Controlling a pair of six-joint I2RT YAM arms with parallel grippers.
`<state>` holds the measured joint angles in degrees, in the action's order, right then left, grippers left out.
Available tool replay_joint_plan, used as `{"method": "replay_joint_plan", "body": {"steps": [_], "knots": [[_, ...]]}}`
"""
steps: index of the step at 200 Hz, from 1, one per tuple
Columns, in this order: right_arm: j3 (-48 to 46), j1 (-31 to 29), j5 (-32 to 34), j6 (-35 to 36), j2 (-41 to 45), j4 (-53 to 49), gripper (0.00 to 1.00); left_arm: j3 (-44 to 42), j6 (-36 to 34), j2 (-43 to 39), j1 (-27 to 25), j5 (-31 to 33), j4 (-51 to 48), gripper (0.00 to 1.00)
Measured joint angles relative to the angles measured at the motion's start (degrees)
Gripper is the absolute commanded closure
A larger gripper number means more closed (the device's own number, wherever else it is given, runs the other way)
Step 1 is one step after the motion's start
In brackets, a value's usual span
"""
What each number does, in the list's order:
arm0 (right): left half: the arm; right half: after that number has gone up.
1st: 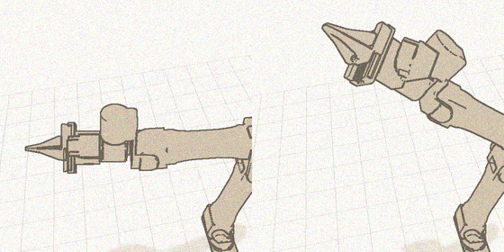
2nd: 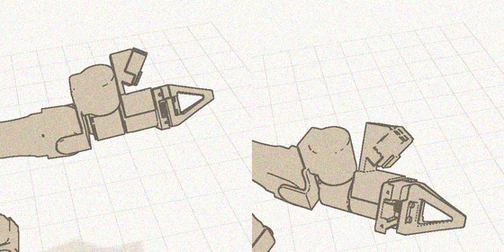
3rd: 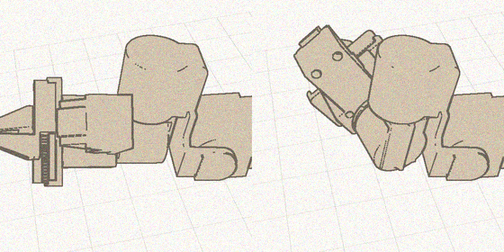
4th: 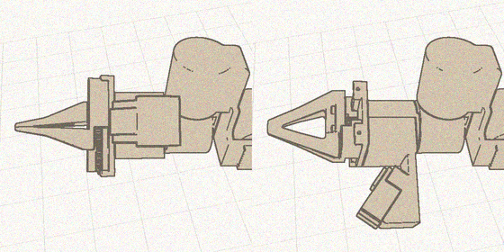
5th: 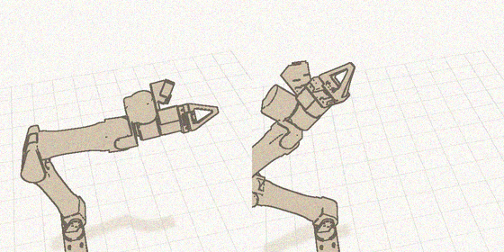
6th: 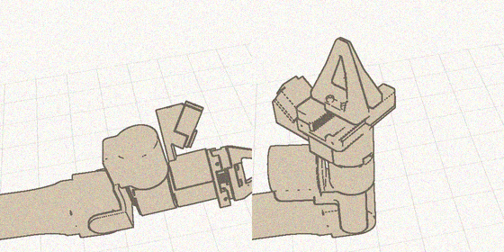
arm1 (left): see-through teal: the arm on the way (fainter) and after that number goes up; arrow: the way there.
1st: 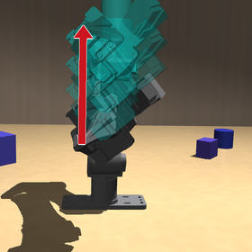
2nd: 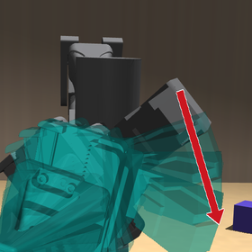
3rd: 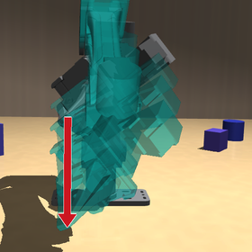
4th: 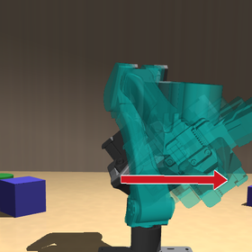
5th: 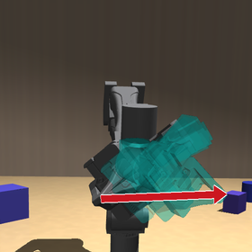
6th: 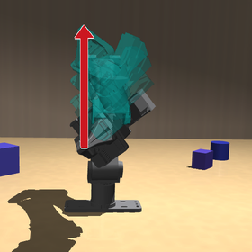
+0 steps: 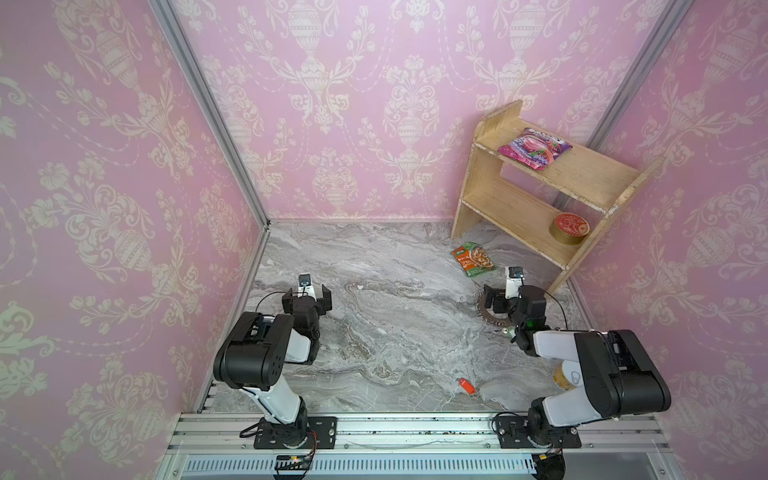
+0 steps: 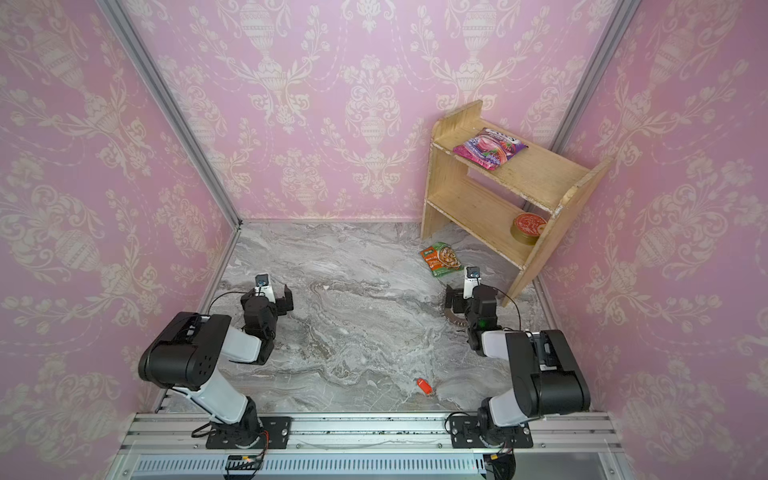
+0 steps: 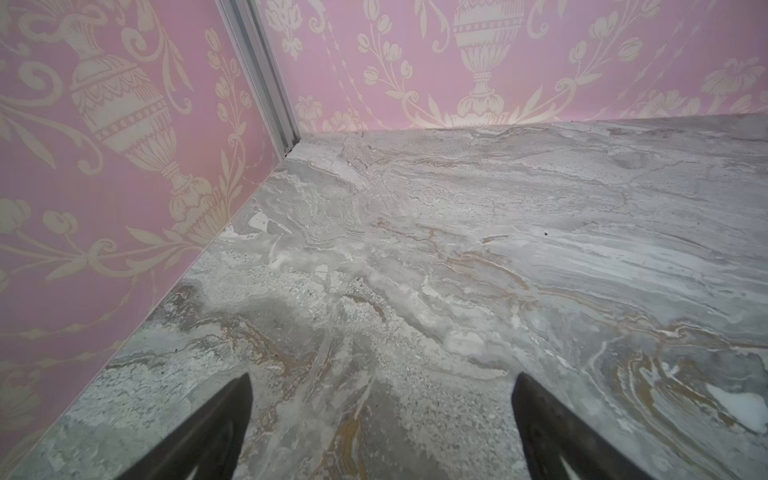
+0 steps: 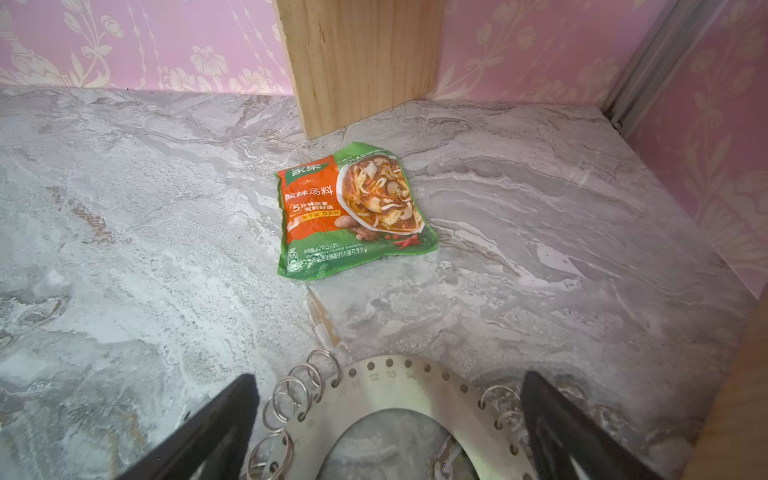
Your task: Put the keys on the keyring
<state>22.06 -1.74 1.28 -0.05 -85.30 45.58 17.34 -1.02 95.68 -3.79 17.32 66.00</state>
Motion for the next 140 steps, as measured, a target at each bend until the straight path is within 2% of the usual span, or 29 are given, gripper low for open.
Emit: {"method": "replay_joint_plan", "body": {"steps": [140], "knots": [[0.0,0.0,0.0,0.0,0.0,0.0,0.00,0.0,0.0,0.0,0.0,0.0,-0.6,0.01]]}}
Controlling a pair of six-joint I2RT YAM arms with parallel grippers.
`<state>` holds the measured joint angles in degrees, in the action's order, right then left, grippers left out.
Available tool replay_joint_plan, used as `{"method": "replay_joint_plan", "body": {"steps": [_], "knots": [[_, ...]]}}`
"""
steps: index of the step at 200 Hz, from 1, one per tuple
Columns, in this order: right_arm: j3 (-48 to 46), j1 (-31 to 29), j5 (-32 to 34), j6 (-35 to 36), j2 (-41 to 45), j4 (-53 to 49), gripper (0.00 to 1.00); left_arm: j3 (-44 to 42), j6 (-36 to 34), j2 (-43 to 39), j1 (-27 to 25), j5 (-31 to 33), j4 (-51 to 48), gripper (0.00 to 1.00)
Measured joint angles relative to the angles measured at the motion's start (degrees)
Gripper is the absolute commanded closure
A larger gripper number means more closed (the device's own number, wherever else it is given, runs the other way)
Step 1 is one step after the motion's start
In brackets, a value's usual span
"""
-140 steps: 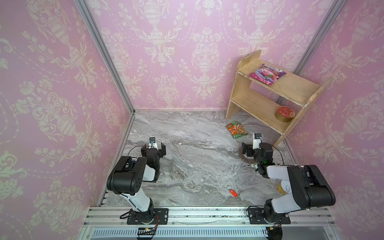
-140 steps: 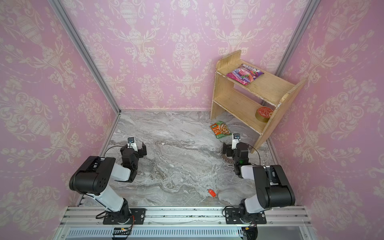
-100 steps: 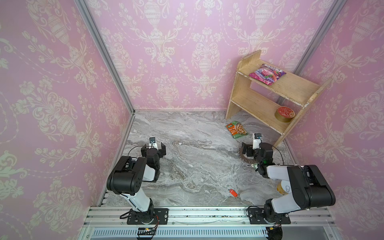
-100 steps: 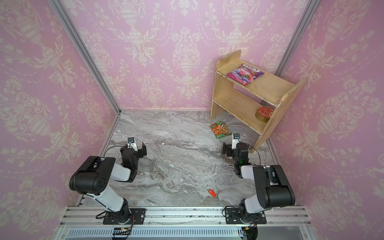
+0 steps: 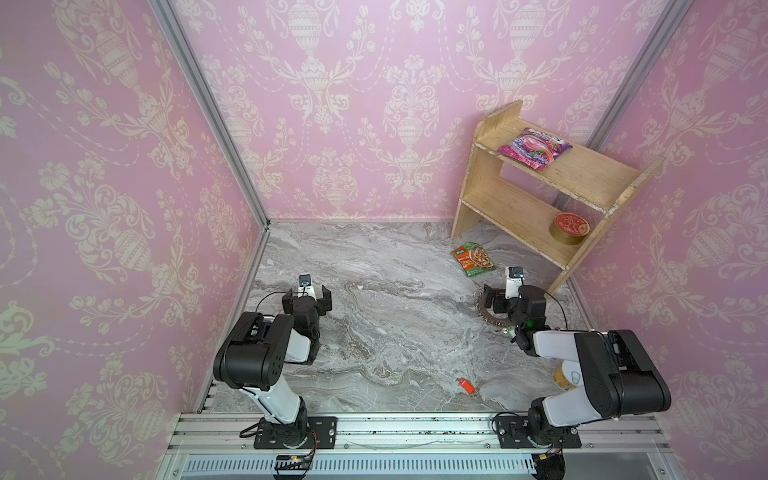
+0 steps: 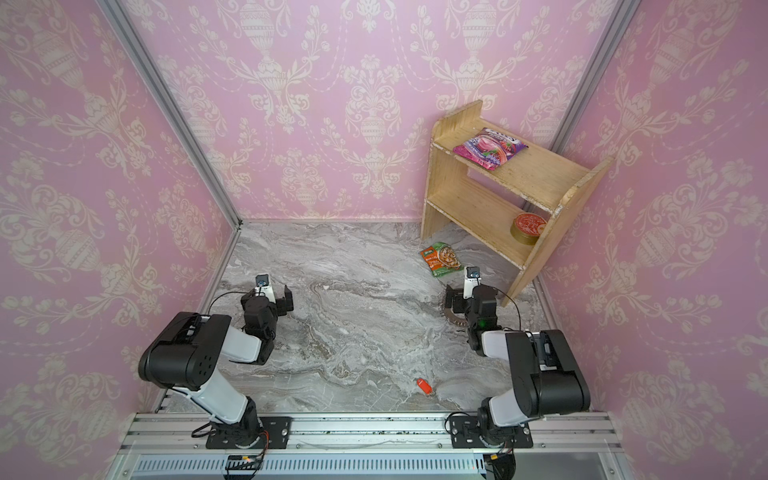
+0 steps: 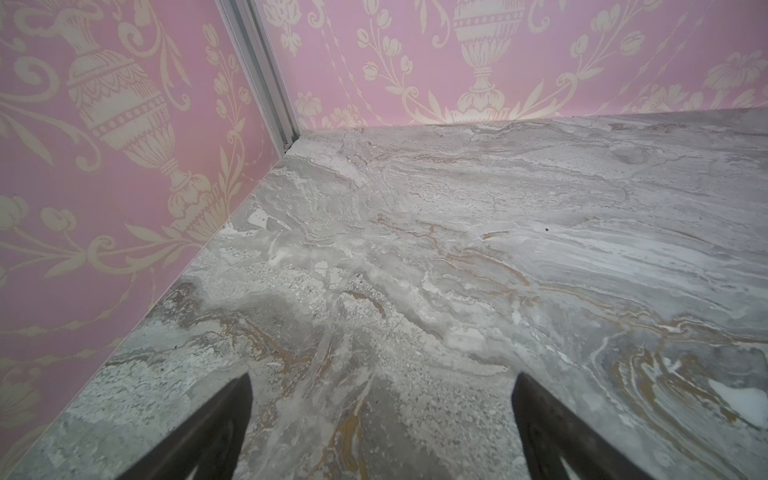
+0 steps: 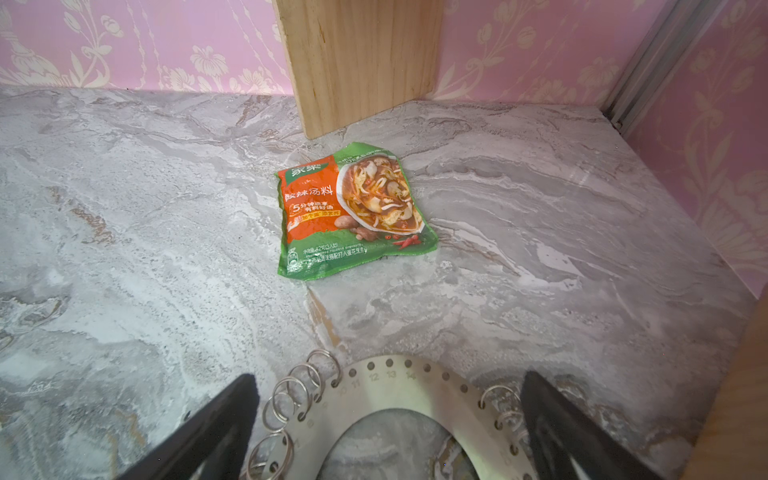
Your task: Put the keys on the keyring
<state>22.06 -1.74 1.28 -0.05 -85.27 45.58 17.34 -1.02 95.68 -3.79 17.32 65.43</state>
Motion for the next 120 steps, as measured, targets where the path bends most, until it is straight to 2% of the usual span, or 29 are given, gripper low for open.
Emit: {"method": "replay_joint_plan", "body": {"steps": [79,98,120], "knots": [[0.3,0.0,0.0,0.0,0.0,-0.9,0.00,0.0,0.0,0.0,0.0,0.0,0.0,0.01],[2.9,-0.3,1.0,-0.7,3.0,-9.4,0.00,-0.1,0.0,-1.9,-0.2,0.2,-1.2,0.01],[9.4,-1.6,3.1,-3.4,9.3,-22.9,0.00,0.7,-1.2,-9.6,-2.2,2.5,-8.0,0.01]]}}
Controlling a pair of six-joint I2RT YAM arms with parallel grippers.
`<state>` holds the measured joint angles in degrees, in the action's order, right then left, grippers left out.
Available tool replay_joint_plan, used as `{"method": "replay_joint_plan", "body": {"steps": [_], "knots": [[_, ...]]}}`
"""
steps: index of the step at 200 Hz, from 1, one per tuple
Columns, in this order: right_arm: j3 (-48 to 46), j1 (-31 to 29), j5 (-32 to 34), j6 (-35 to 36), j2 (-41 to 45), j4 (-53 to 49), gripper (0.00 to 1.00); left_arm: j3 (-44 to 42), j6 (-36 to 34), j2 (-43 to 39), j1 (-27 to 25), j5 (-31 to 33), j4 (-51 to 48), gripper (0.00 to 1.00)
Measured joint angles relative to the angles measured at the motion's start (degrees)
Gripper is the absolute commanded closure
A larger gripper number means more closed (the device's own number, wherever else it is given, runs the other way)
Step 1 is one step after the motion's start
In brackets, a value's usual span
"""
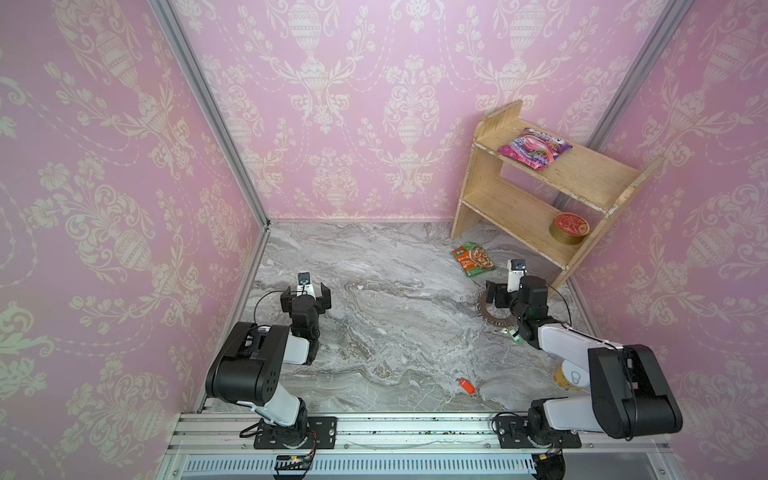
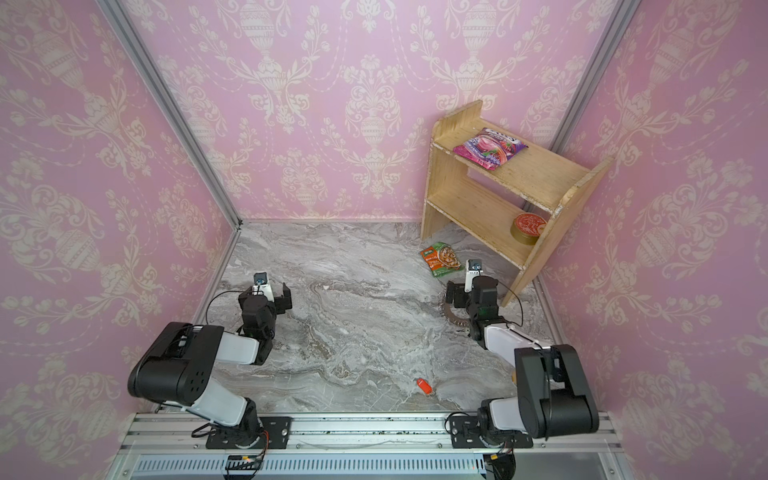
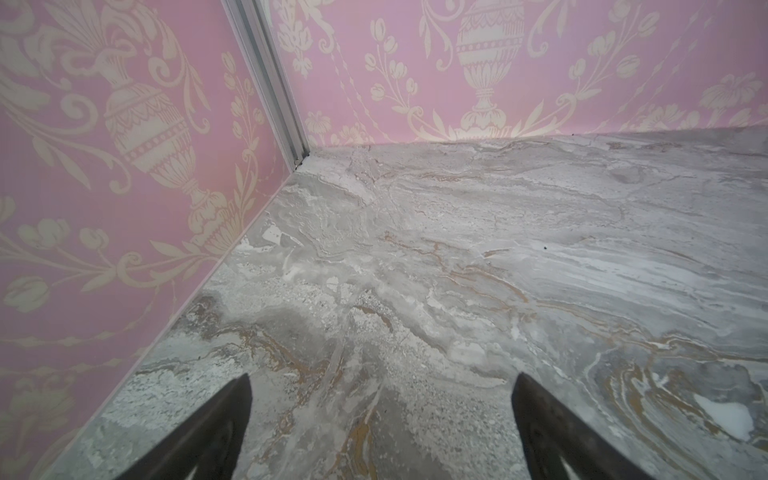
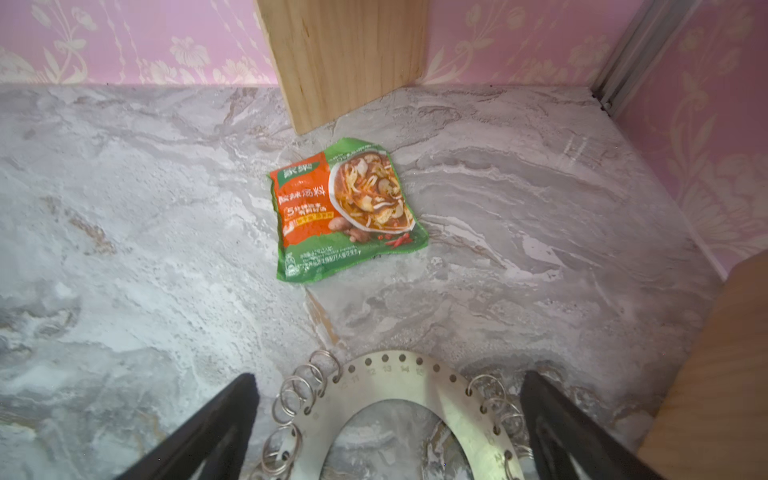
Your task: Put the keys on the keyring
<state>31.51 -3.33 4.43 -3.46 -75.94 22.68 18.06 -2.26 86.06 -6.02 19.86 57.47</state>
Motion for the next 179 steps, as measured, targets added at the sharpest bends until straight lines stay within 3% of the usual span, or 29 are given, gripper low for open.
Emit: {"method": "replay_joint_plan", "body": {"steps": [44,96,179], "knots": [[8.8,-5.1,1.9,-7.0,7.7,-21.4,0.00,10.9,3.5,-12.4,-1.7,-0.9,-22.4,0.01],[14.9,-5.3,-0.4,-13.2,-1.4,-41.8,0.00,16.0,13.3,-12.7,-4.1,-6.6,-42.0,0.01],[26.2,-6.2,-3.1,-16.6,-17.6,-50.6,0.00,16.8,20.0,-10.4,-6.1,-10.7,-49.7,0.01]]}}
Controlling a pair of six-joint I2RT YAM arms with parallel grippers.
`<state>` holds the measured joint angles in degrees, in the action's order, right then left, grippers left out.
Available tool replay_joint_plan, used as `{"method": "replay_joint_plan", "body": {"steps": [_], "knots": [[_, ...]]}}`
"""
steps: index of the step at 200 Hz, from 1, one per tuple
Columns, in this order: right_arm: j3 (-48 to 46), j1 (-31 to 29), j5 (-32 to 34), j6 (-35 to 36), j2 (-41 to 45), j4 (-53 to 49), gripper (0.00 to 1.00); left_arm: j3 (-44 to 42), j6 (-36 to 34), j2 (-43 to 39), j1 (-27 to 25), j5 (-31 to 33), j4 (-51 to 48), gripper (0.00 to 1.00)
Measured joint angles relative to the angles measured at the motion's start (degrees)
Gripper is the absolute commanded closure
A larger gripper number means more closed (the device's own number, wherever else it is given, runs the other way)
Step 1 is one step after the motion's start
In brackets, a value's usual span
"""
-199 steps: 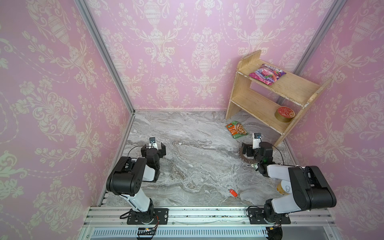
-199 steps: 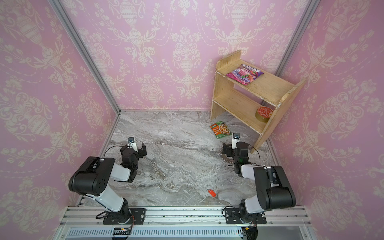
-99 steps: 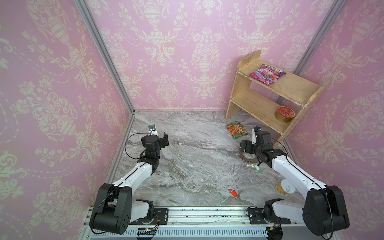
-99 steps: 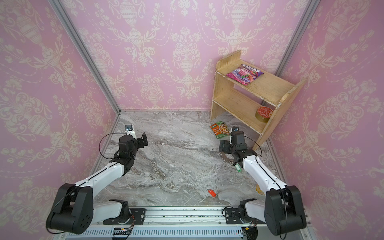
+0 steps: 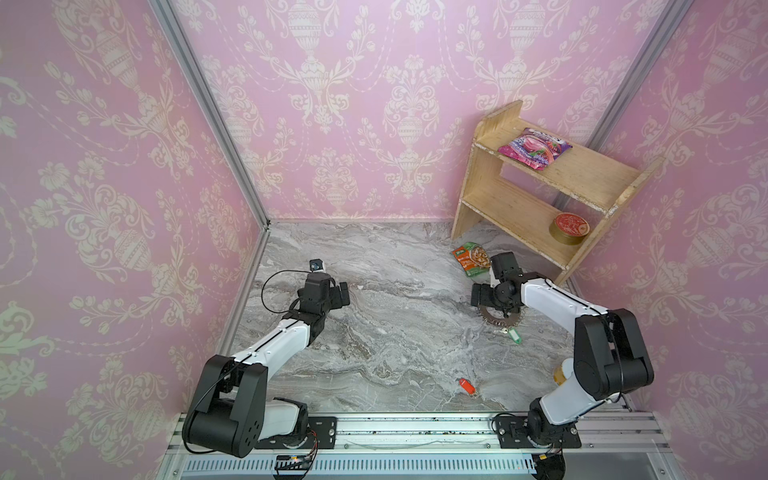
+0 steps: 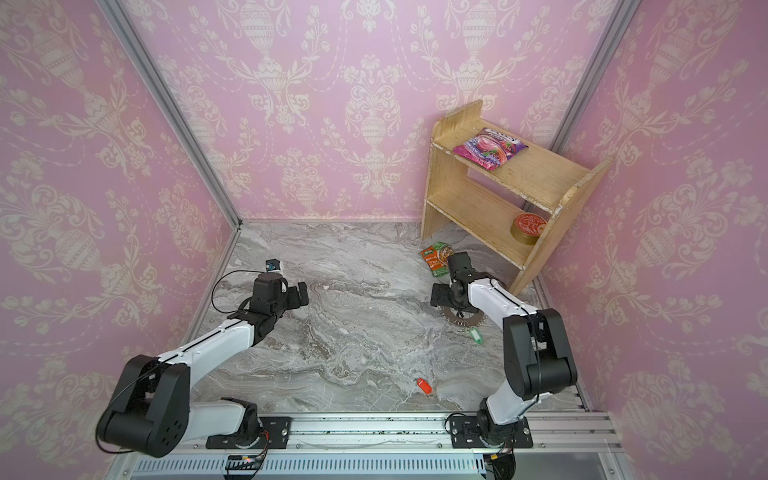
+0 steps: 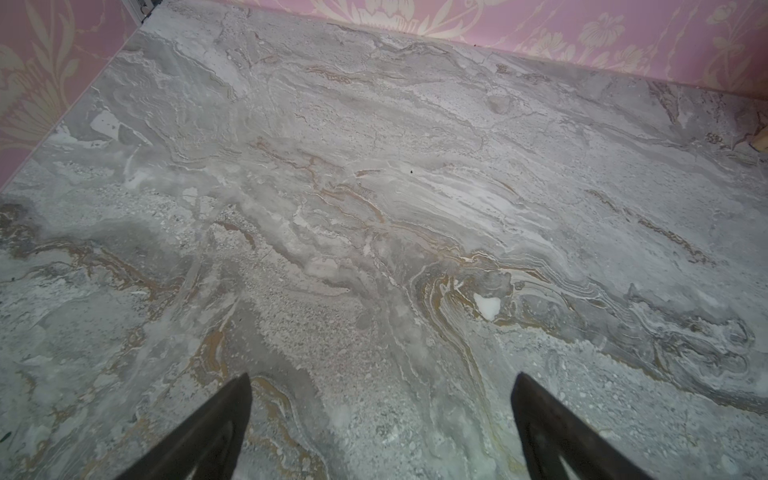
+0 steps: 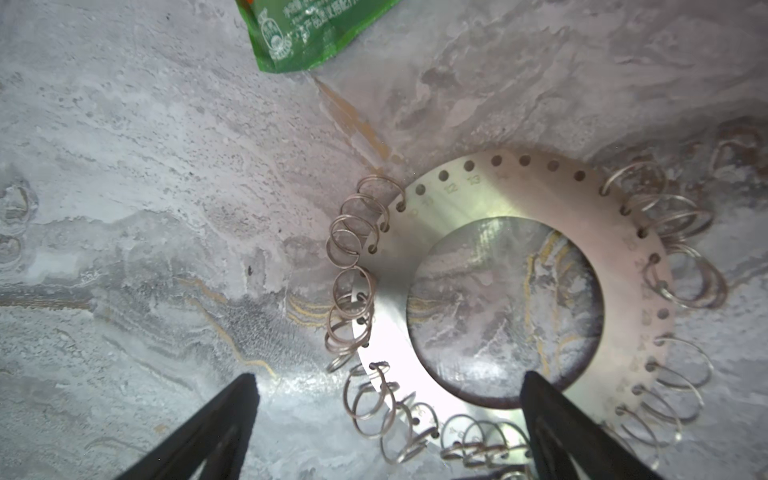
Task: Put the keys on the keyring
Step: 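Move the right gripper down onto the metal ring plate's edge and grasp it, then drag the ring plate with the right gripper toward the table center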
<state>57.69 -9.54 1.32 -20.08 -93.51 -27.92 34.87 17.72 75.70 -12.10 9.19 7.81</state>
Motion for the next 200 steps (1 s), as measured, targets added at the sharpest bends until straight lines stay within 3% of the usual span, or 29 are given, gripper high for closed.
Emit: {"method": "replay_joint_plan", "body": {"steps": [105,161,200], "knots": [[9.8,-5.4,-1.6,-1.7,-11.9,-5.4,0.00,0.0,1.3,-0.3,-0.2,-1.2,-0.2,0.01],[12.1,-11.9,-3.4,-4.6,-13.6,-5.7,0.00,-0.9,1.3,-1.2,-0.2,-1.3,-0.2,0.01],[19.2,-19.3,-4.8,-5.9,-18.7,-6.3,0.00,-1.5,1.3,-2.5,-0.2,-1.4,-0.3,0.01]]}}
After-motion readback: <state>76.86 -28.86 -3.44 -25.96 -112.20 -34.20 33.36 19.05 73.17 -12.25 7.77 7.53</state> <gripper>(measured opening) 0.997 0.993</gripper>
